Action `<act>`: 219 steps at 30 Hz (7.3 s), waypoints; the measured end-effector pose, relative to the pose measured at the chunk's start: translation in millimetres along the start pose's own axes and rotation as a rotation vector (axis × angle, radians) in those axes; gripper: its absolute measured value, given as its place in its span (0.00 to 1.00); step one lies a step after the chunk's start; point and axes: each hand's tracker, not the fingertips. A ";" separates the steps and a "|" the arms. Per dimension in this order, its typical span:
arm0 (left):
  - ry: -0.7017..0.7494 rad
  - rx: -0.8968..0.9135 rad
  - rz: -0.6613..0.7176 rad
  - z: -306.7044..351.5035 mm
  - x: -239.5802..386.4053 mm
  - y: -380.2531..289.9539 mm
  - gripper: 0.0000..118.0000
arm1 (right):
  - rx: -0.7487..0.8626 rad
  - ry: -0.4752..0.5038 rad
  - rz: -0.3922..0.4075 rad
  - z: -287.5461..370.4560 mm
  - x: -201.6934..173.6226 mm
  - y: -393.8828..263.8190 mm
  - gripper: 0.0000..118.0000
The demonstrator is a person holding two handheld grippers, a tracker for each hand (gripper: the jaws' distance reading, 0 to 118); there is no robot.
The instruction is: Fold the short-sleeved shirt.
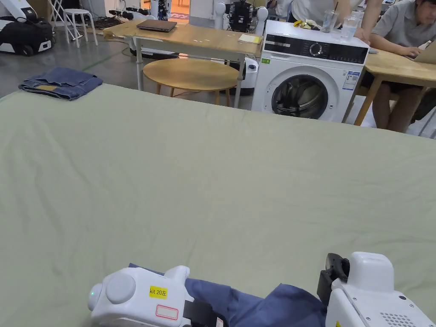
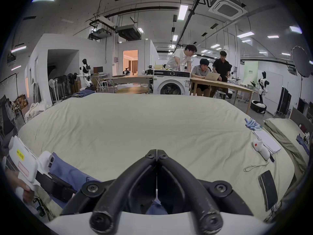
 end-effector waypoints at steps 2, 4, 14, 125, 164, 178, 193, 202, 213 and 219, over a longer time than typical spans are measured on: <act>-0.053 0.016 0.045 -0.6 -6.7 -0.3 0.00 | -0.006 0.000 0.000 0.0 1.6 -1.5 0.00; -0.030 0.012 0.031 -2.0 -4.4 -0.9 0.00 | -0.009 -0.003 -0.002 0.4 3.1 -2.9 0.00; 0.044 0.068 -0.069 75.4 11.0 10.1 0.00 | 0.009 -0.003 -0.014 4.9 6.1 4.6 0.00; -0.006 -0.038 -0.042 -51.0 55.5 3.1 0.00 | 0.079 0.069 -0.077 18.4 11.8 7.2 0.00; 0.690 1.056 -0.536 147.8 66.3 -23.3 0.00 | 0.015 0.129 0.037 28.8 -50.6 -9.7 0.00; 0.531 0.667 -0.318 153.2 7.4 -55.7 0.00 | -0.297 0.124 0.047 -34.5 -80.2 -80.5 0.00; -0.147 0.218 0.100 136.9 -78.8 3.2 0.60 | -0.318 0.142 0.039 -37.8 -75.6 -79.3 0.00; -0.255 -0.016 0.136 63.6 -77.8 25.9 0.60 | -0.318 0.143 0.030 -38.0 -74.7 -79.7 0.00; -0.233 -0.004 0.070 35.8 -62.5 16.8 0.13 | -0.312 0.141 0.024 -37.4 -73.9 -81.9 0.00; -0.266 0.026 0.072 52.6 -62.4 13.1 0.10 | -0.266 0.143 0.102 -27.5 -78.4 -71.6 0.00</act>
